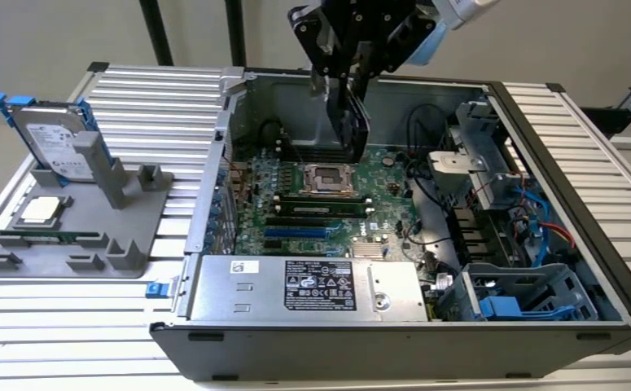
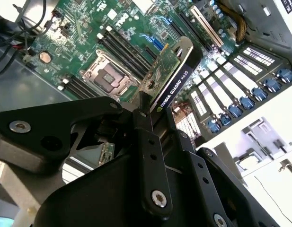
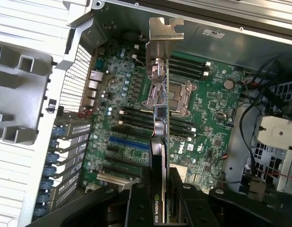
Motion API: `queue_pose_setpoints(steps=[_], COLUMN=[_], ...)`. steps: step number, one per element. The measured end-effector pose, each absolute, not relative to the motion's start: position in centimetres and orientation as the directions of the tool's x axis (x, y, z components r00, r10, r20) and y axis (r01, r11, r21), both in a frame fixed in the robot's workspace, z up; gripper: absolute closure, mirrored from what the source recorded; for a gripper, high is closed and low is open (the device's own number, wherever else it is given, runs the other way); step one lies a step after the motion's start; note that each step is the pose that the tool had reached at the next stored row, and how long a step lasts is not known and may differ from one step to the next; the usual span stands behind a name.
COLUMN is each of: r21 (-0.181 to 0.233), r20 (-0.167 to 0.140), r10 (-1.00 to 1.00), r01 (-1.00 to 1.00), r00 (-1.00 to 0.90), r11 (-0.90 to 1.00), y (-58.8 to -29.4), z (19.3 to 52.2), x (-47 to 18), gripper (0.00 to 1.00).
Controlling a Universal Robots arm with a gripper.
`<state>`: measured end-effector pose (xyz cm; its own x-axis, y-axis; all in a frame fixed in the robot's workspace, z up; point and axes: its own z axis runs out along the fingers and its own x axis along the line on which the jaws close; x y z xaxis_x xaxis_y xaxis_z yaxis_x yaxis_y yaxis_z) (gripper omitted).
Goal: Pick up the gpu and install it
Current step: 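Insert the gpu into the slot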
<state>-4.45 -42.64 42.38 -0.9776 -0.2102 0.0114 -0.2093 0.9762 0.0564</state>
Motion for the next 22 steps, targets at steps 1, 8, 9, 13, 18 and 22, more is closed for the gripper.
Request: queue_pose_setpoints(steps=[1,8,9,13,18,22], r21=[0.056,0.056,0.056,0.056,0.056,0.056], r20=[0.011,0.011,0.011,0.011,0.011,0.011], r10=[-0.216,-0.258,-0.263,-0.286,-0.315,-0.337], r01=[-0.215,-0.257,-0.262,-0.285,-0.314,-0.336], r00=[-0.976,-0.966,-0.965,-0.958,-0.949,-0.941], r11=[0.975,0.965,0.963,0.957,0.948,0.940], y=[-42.64,-42.64,-42.64,-42.64,-42.64,-42.64], z=[42.38,42.38,42.38,42.38,42.38,42.38], x=[-4.45,-4.45,-4.45,-4.45,-4.45,-4.45], gripper=[1.00,1.00,1.00,1.00,1.00,1.00])
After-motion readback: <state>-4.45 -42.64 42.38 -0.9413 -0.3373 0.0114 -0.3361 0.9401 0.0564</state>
